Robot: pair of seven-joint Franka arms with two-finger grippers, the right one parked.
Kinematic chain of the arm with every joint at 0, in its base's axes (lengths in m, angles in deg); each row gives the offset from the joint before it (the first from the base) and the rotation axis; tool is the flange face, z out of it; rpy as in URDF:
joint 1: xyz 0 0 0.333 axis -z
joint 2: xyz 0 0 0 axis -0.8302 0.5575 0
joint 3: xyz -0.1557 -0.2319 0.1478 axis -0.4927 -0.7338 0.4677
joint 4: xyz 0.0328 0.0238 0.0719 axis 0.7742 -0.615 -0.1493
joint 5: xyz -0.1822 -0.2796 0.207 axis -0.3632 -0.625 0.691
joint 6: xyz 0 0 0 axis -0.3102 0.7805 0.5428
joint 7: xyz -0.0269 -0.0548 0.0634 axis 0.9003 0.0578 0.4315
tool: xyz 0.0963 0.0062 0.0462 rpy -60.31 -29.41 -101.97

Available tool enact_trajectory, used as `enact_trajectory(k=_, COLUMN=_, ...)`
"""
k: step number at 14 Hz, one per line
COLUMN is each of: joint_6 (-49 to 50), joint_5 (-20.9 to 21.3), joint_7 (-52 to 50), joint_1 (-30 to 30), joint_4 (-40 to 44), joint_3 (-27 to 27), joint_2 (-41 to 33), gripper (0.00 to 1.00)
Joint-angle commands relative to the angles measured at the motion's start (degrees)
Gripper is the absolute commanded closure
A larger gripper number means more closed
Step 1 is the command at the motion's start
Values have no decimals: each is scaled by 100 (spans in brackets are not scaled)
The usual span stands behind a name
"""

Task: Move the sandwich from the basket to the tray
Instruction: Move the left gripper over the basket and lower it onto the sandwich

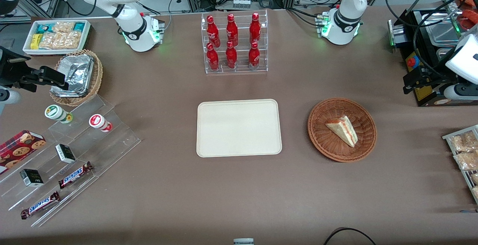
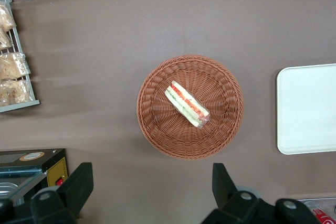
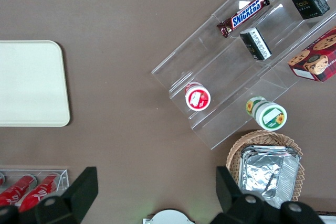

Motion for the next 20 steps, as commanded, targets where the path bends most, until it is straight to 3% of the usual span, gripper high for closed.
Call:
enact_trajectory(k=1, joint_6=174, joint_5=89, joint_7=21, joint_1=63, joint_4=94, joint_3=9, joint_2=78, gripper=0)
enact_trajectory(k=6, joint_6=148, joint_5=80, joint_7=-110, joint_1=46, joint_4=-20, joint_3=9, joint_2=342, gripper=0)
enact_trajectory(k=8, joint_6=-96, joint_5=89, joint_7=-635, joint_1=55, joint_4=-274, joint_3=9, joint_2=446, gripper=0)
enact_trajectory(k=12, joint_6=-1685, joint_5=71, joint_7=-1338, joint_1=64, joint_4=-1573, joint_3=-79, joint_2=272, gripper=0)
enact_trajectory(k=20, joint_6=-4077, joint_5=80, joint_7=-4555, joint_1=64, joint_4=-3359, joint_3=-570, joint_2=210, gripper=0)
